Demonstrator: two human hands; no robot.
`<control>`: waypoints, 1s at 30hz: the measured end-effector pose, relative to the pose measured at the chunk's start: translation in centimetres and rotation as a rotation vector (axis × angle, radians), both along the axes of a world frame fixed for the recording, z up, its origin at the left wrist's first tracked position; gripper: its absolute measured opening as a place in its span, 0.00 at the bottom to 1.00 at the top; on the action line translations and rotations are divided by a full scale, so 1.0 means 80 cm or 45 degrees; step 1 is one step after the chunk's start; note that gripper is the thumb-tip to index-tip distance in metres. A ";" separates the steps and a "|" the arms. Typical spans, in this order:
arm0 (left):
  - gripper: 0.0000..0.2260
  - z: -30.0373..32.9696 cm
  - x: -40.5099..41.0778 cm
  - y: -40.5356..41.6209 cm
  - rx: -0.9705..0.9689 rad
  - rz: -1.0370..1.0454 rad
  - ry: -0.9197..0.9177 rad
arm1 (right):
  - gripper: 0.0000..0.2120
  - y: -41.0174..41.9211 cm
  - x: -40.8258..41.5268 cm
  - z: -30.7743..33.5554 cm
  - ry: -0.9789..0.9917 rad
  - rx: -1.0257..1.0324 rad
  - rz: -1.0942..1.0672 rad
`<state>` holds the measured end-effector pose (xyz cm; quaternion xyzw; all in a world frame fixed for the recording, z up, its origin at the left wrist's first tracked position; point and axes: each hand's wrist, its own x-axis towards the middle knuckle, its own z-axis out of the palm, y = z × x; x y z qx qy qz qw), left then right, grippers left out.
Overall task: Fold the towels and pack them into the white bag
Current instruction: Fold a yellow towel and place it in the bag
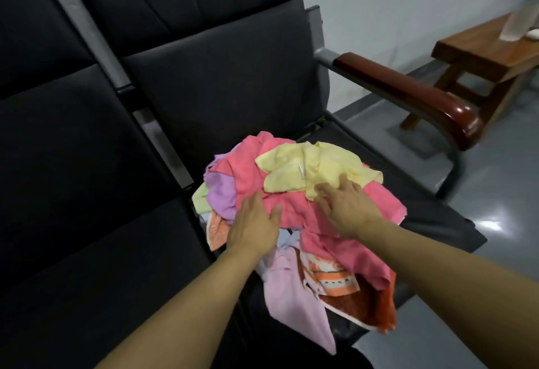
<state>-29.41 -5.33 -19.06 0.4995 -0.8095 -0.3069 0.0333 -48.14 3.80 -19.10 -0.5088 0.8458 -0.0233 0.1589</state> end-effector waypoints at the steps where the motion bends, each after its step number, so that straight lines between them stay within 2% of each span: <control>1: 0.21 -0.005 -0.012 -0.011 0.028 0.052 0.083 | 0.23 0.001 -0.005 -0.005 -0.002 -0.025 -0.012; 3: 0.17 -0.010 -0.032 -0.031 0.077 0.172 0.206 | 0.23 0.002 -0.011 -0.015 -0.011 -0.093 -0.027; 6: 0.19 -0.022 -0.054 -0.054 0.179 0.364 0.300 | 0.21 0.005 -0.017 -0.021 -0.085 -0.293 -0.067; 9: 0.19 -0.030 -0.067 -0.063 0.259 0.540 0.435 | 0.20 0.008 -0.021 -0.021 -0.050 -0.448 -0.038; 14: 0.13 -0.001 -0.054 -0.060 0.147 0.668 0.580 | 0.17 0.008 -0.018 0.006 -0.132 -0.747 -0.233; 22: 0.04 0.084 0.051 -0.072 -0.096 0.653 0.784 | 0.09 0.000 0.018 0.079 -0.317 -0.885 -0.354; 25: 0.04 0.127 0.112 -0.064 -0.146 0.653 0.830 | 0.09 -0.007 0.055 0.107 -0.364 -0.939 -0.281; 28: 0.06 0.166 0.175 -0.053 -0.202 0.697 0.860 | 0.15 -0.014 0.096 0.137 -0.439 -0.967 -0.261; 30: 0.07 0.187 0.219 -0.045 -0.205 0.757 0.887 | 0.13 -0.016 0.125 0.155 -0.459 -0.953 -0.224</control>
